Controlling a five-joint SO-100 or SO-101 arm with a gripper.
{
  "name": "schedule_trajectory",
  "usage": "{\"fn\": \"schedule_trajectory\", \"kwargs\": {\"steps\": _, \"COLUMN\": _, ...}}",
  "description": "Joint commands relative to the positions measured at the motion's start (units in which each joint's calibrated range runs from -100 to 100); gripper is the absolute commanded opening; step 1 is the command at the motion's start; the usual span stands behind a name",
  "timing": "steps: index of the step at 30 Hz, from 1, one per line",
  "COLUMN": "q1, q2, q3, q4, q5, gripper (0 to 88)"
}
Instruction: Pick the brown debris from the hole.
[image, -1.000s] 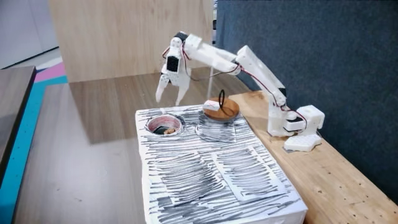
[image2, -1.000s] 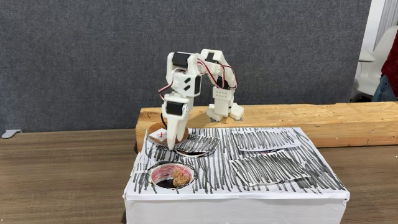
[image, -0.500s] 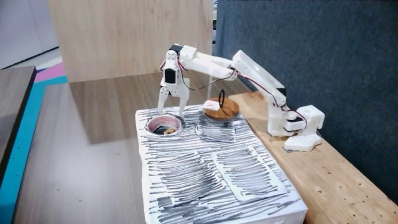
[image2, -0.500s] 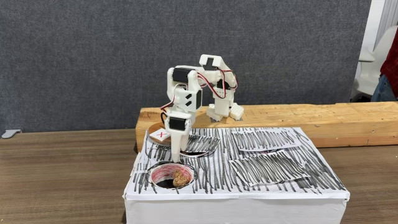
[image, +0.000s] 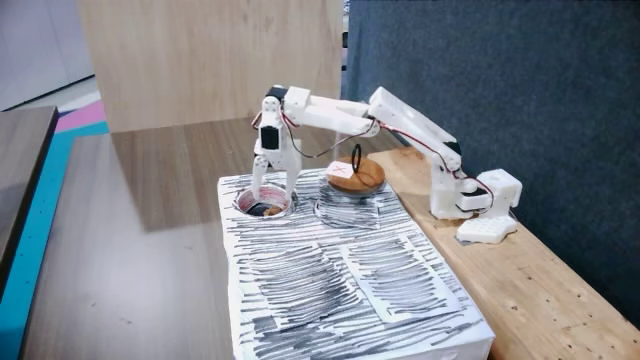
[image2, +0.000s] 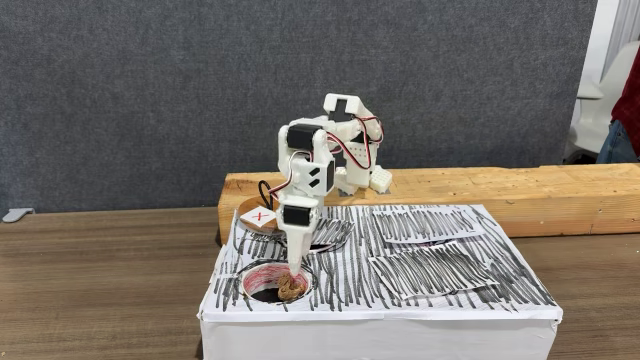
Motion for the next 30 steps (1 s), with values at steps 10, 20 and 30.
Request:
{"fn": "schedule_trajectory", "kwargs": {"steps": 10, "q1": 1.9, "q2": -1.1, "q3": -1.7, "q4": -3.7, "q5": 0.2, "gripper": 23.7}}
{"fn": "schedule_trajectory", "kwargs": {"steps": 20, "q1": 4.1, "q2": -0.4, "q3": -1.6, "q4": -3.2, "q5": 0.2, "gripper": 23.7}}
{"fn": "schedule_trajectory", "kwargs": {"steps": 30, "q1": 3.7, "q2": -0.3, "q3": -0.8, "q4": -3.1, "q5": 0.2, "gripper": 27.4}}
